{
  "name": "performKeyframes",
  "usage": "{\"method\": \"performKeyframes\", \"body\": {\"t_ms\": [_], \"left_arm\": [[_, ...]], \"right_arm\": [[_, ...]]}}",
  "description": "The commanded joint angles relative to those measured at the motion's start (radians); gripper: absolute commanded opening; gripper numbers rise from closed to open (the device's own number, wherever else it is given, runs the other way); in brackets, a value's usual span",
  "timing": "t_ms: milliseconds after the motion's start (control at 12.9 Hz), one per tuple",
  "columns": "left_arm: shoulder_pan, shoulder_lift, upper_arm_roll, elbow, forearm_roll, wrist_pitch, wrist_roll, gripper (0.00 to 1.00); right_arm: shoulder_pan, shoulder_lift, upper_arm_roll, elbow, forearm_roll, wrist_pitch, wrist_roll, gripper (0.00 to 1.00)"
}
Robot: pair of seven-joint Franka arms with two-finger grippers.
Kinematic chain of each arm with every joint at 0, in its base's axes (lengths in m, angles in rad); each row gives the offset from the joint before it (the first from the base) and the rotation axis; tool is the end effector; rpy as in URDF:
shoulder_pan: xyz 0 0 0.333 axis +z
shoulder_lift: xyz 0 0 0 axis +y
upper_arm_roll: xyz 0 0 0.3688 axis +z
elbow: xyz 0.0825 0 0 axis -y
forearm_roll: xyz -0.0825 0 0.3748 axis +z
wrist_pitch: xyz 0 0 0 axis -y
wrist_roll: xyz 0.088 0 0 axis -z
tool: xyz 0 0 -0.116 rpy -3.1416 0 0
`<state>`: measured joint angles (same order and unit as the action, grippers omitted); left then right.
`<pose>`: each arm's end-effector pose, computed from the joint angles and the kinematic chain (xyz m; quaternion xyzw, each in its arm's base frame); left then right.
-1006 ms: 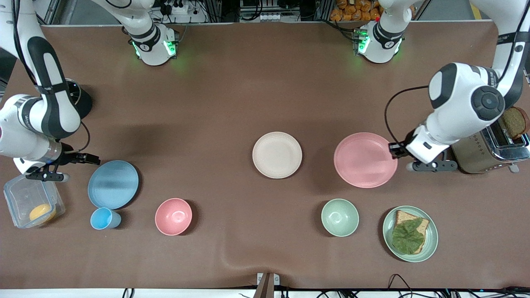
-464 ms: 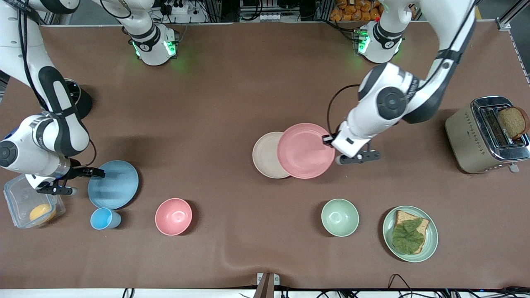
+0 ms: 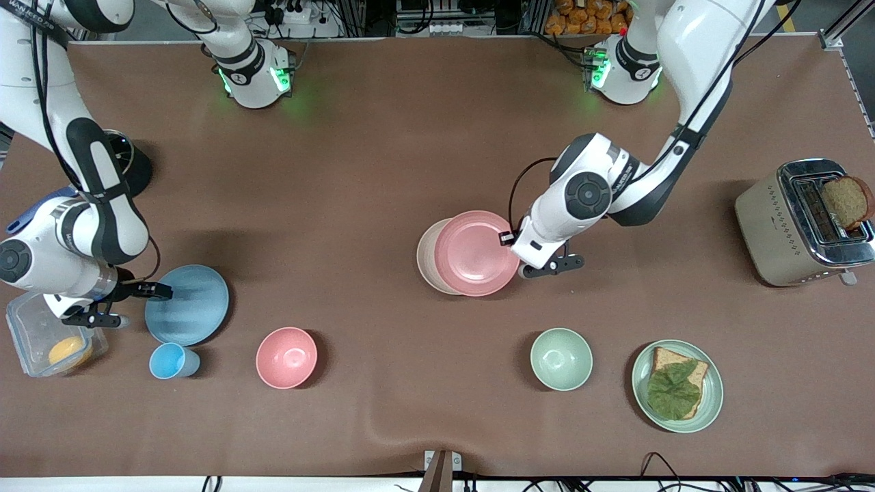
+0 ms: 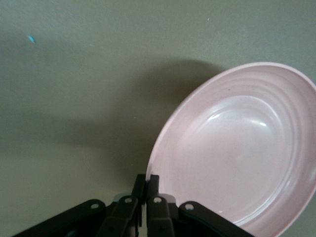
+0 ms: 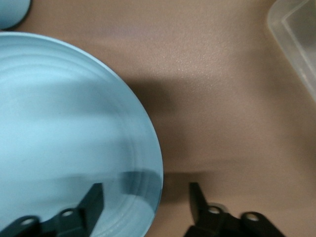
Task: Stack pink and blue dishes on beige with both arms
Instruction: 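Slide the pink plate onto the beige plate with the left gripper, then release the pink plate and draw back the left gripper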
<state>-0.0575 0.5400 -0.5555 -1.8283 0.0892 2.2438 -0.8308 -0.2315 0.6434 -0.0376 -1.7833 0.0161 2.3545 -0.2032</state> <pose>0.5604 -0.3430 0.3154 0.9884 0.1087 -0.0836 0.0645 0.6512 -0.1765 0.2278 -0.9987 0.0355 0.0362 0.0026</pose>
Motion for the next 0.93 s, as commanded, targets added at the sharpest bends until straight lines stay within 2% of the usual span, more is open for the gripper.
{"method": "performKeyframes", "body": {"t_ms": [0, 387, 696, 774, 851], "left_arm": [[-0.047, 0.04, 0.008, 0.027, 0.024, 0.035, -0.068, 0.0], [-0.058, 0.096, 0.008, 0.024, 0.055, 0.092, -0.09, 0.0], [-0.065, 0.101, 0.009, 0.032, 0.064, 0.106, -0.122, 0.0], [-0.065, 0.104, 0.009, 0.034, 0.064, 0.106, -0.123, 0.26], [-0.064, 0.103, 0.009, 0.035, 0.064, 0.106, -0.123, 0.84]], "right_arm": [[-0.02, 0.019, 0.018, 0.027, 0.005, -0.007, -0.01, 0.0], [-0.014, 0.016, 0.018, 0.025, 0.004, -0.011, -0.01, 0.0], [-0.008, -0.011, 0.019, 0.021, 0.004, -0.044, -0.01, 0.0], [-0.003, -0.031, 0.021, 0.021, 0.004, -0.069, -0.009, 0.0], [0.004, -0.054, 0.021, 0.022, 0.004, -0.108, -0.007, 0.0]]}}
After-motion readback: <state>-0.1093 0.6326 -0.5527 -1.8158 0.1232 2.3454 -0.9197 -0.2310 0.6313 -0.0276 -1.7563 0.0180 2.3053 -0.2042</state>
